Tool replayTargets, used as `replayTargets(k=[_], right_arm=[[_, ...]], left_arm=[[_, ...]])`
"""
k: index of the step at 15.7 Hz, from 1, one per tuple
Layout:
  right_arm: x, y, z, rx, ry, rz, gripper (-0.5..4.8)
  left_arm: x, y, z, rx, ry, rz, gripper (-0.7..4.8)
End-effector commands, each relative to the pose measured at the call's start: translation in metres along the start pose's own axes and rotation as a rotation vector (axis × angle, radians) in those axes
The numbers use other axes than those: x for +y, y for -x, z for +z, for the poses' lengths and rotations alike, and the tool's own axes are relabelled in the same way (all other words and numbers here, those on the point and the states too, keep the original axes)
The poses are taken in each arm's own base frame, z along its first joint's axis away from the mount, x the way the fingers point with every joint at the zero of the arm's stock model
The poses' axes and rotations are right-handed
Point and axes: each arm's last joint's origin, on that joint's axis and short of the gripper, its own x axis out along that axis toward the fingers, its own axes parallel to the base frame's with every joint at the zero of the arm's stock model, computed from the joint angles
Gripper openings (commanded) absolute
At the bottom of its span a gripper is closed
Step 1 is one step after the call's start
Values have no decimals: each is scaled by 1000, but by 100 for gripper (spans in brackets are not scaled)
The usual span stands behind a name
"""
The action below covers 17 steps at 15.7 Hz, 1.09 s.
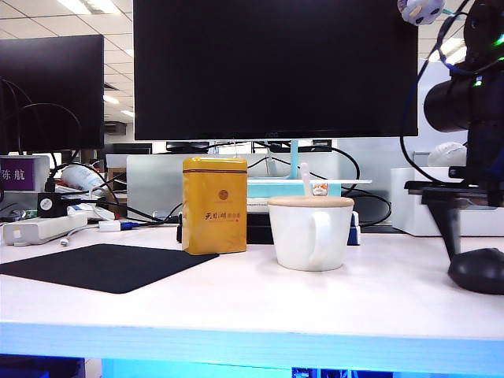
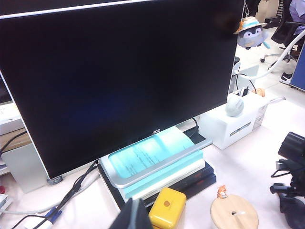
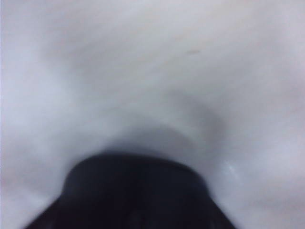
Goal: Place the black mouse on the black mouse pad.
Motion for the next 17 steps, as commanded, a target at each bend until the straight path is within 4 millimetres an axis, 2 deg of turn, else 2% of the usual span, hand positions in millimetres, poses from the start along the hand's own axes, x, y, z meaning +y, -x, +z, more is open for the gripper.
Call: replayTargets(k=[1,9,12,15,17], right_arm=[[0,-7,0,16,-1,-1,233],[-4,-5,-6,108,1,-19,233],[2,6,-3,101,81,-2,233],[11,35,5,36,175,22,233],[20,69,12,-50,231,86,233]], left_arm=[[-1,2,3,-18,-10,-3,-5],[-1,2,3,-17,-9,-4,-5],[-1,2,3,-17,-9,-4,-5],[-1,2,3,-17,-9,-4,-5],[-1,2,3,-17,-9,-4,-5]])
